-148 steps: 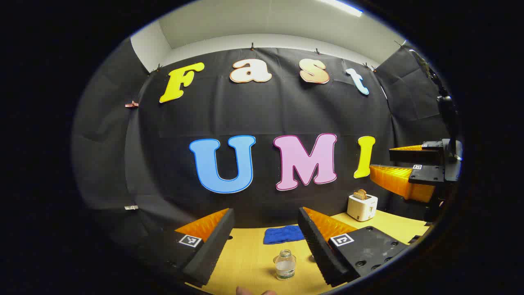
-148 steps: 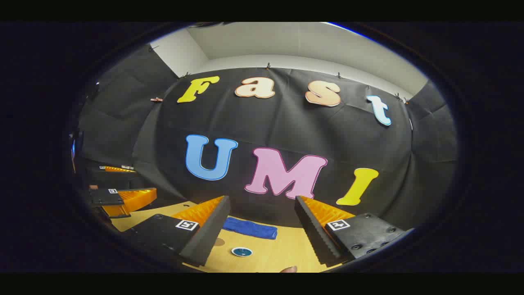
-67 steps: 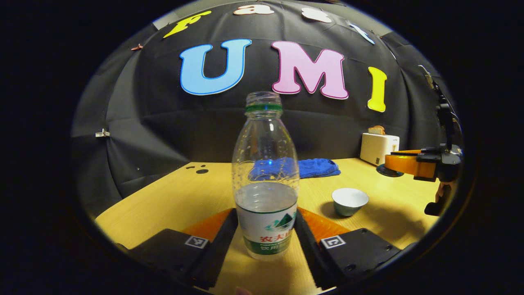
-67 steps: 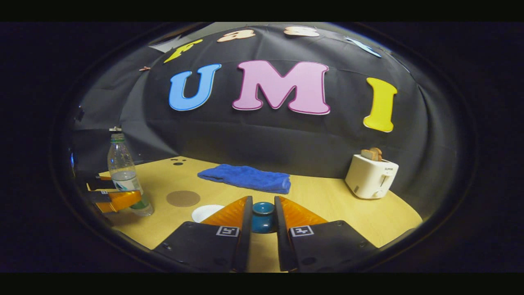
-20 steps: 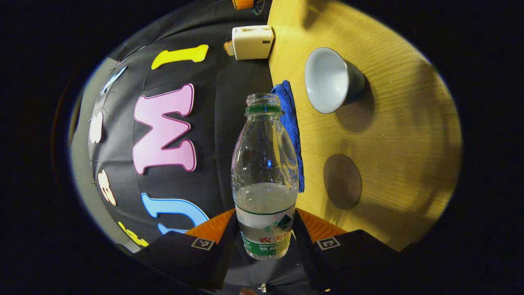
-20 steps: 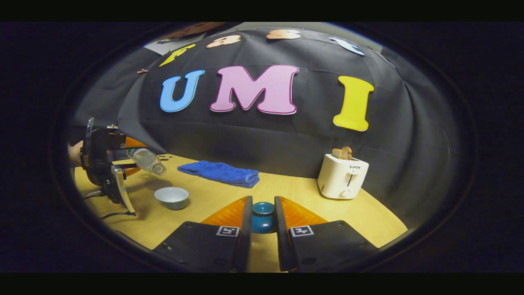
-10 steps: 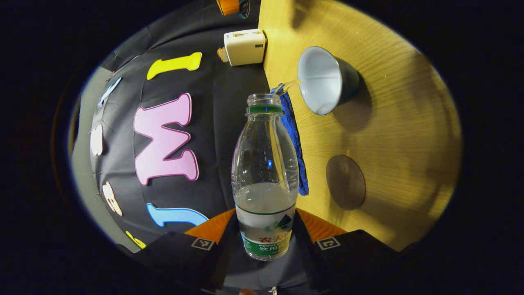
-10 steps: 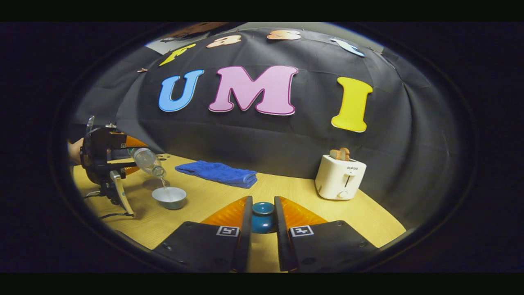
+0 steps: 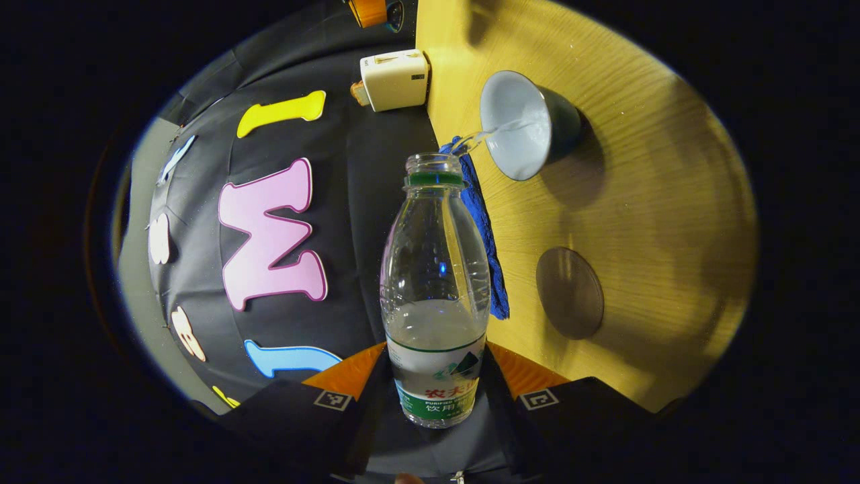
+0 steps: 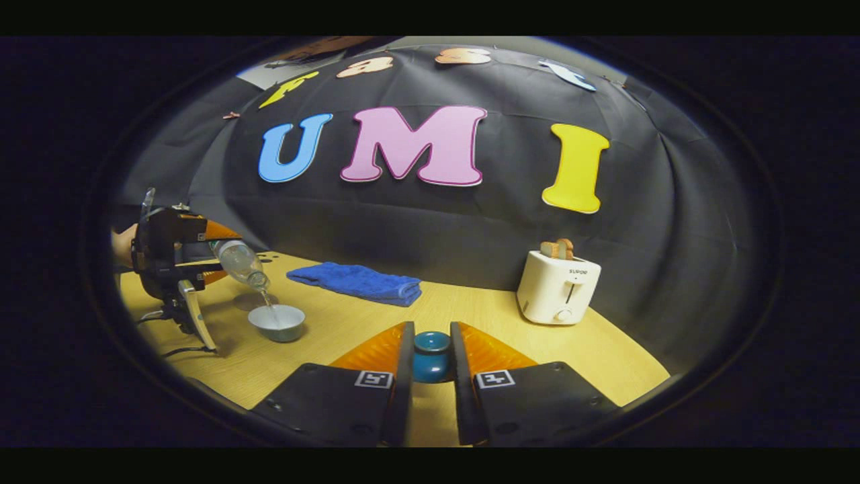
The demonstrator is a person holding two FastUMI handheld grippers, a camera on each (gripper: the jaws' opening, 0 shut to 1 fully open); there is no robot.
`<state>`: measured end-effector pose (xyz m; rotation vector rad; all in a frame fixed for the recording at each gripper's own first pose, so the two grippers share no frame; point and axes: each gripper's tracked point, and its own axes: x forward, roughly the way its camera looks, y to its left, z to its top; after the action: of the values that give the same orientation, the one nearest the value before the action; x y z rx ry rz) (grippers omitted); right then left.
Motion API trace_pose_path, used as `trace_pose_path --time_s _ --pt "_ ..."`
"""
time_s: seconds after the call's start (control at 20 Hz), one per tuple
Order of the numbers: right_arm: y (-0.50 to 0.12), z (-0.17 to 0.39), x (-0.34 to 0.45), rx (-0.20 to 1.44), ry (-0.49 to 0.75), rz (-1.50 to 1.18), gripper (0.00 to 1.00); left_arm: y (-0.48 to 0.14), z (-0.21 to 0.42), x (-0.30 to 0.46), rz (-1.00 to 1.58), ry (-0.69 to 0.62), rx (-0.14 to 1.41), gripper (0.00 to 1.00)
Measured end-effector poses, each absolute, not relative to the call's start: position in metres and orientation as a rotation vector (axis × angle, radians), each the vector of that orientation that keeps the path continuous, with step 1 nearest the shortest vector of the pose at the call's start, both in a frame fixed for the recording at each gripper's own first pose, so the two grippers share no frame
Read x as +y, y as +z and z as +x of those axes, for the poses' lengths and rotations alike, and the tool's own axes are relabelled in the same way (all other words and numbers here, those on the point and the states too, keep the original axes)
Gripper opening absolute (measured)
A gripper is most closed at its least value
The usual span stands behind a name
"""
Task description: Open the teacup lid with one hand, grasp the water bottle and pour water into the teacup with the other hand; after pouring, place the water bottle on the coaster and then close the teacup lid.
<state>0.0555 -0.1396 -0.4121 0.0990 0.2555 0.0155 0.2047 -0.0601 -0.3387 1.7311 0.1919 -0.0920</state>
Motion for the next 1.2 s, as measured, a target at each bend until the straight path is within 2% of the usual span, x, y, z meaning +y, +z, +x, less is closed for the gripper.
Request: trace_pose_path --time_s 0.1,0.15,0.2,0.25,0.3,0.35,0.4,1.2 --pt "-0.412 0.056 -0.14 0.255 0.014 0.093 0.35 -0.339 0.206 -0.058 1.742 -0.089 0.187 0.75" --pt "-0.412 0.056 -0.14 0.257 0.015 0.091 0.3 -0.338 0.206 -0.058 1.752 -0.086 0.183 0.75" --pt "-0.413 0.056 -0.139 0.259 0.017 0.09 0.3 -0.337 0.208 -0.057 1.765 -0.085 0.18 0.75" --pt "-0.415 0.056 -0.139 0.26 0.016 0.09 0.35 -0.337 0.209 -0.057 1.781 -0.084 0.178 0.75" --pt "-0.415 0.056 -0.139 0.262 0.017 0.09 0.35 -0.336 0.21 -0.055 1.8 -0.081 0.17 0.75" --pt "-0.415 0.056 -0.139 0.261 0.014 0.089 0.3 -0.336 0.211 -0.055 1.812 -0.08 0.162 0.75" --pt "-0.414 0.056 -0.14 0.259 0.013 0.087 0.35 -0.336 0.212 -0.055 1.816 -0.082 0.156 0.75" --pt "-0.409 0.056 -0.142 0.242 0.012 0.077 0.35 -0.308 0.223 -0.061 1.903 -0.056 0.018 0.75"
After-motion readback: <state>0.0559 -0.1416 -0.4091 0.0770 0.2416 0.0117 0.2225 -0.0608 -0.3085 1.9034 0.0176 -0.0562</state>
